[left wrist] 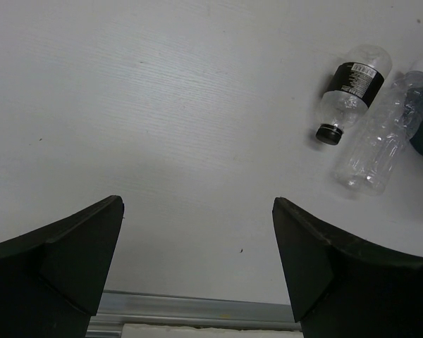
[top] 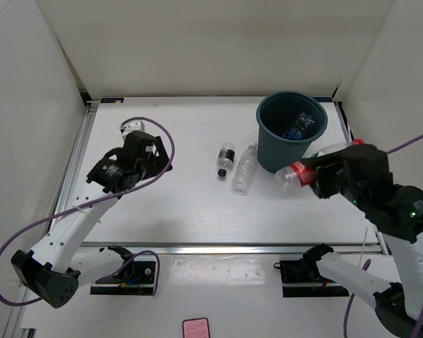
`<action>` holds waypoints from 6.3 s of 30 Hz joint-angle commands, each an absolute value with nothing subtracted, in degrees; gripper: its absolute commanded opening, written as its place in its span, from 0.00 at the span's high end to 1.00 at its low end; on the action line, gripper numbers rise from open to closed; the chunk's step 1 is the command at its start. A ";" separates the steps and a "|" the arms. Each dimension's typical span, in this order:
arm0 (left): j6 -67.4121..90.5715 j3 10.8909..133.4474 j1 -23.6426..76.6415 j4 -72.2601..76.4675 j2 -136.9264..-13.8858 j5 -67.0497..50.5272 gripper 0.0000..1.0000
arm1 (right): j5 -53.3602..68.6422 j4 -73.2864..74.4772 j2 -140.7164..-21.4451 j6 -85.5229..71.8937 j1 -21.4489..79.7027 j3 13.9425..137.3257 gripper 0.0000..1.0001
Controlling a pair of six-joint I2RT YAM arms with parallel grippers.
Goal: Put the plastic bottles in the bin
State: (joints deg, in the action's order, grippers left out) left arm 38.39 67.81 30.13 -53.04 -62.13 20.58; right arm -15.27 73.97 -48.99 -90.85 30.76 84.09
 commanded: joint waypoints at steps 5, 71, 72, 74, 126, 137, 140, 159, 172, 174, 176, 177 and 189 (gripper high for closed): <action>35.17 72.67 30.41 -49.04 -69.16 19.25 0.01 | -46.73 44.93 -66.32 -47.96 30.15 93.25 0.94; 27.68 125.92 25.76 -36.83 -126.92 -13.99 0.60 | -31.64 44.03 -68.03 -40.96 9.40 87.01 0.00; 27.69 128.99 25.75 -36.83 -126.31 -12.15 0.60 | -31.64 44.03 -67.42 -40.96 9.40 87.01 0.00; 29.00 139.88 26.45 -35.78 -126.30 -11.51 0.58 | -32.34 44.73 -67.41 -41.48 9.40 87.01 0.00; 22.67 91.22 36.47 -18.11 -107.74 -20.13 0.00 | -33.13 43.33 -61.08 -43.86 8.26 80.24 0.00; 26.37 95.71 36.47 -18.11 -117.94 -22.32 0.00 | -35.33 43.33 -57.84 -40.79 8.26 79.02 0.00; 27.69 95.71 36.47 -18.11 -120.40 -22.85 0.00 | -35.85 43.33 -56.61 -40.17 8.26 78.32 0.00; 34.27 102.83 35.51 -18.11 -133.77 -35.76 0.12 | -36.39 43.86 -55.46 -39.11 8.26 78.66 0.00; 34.89 102.30 33.22 -18.11 -130.79 -37.62 0.56 | -35.16 44.91 -56.51 -40.96 8.26 79.80 0.00; 34.89 102.30 32.61 -18.11 -127.99 -37.62 0.57 | -35.16 44.91 -57.13 -41.66 8.26 79.80 0.00; 33.49 100.55 32.08 -18.11 -126.04 -37.00 0.65 | -34.45 44.91 -57.74 -42.45 8.26 80.51 0.00; 33.49 100.02 31.47 -18.11 -125.25 -36.22 0.67 | -34.45 44.91 -57.74 -42.45 8.26 81.12 0.00; 33.49 102.83 32.61 -18.63 -121.90 -34.89 0.89 | -35.16 44.21 -52.73 -41.92 8.26 75.06 0.00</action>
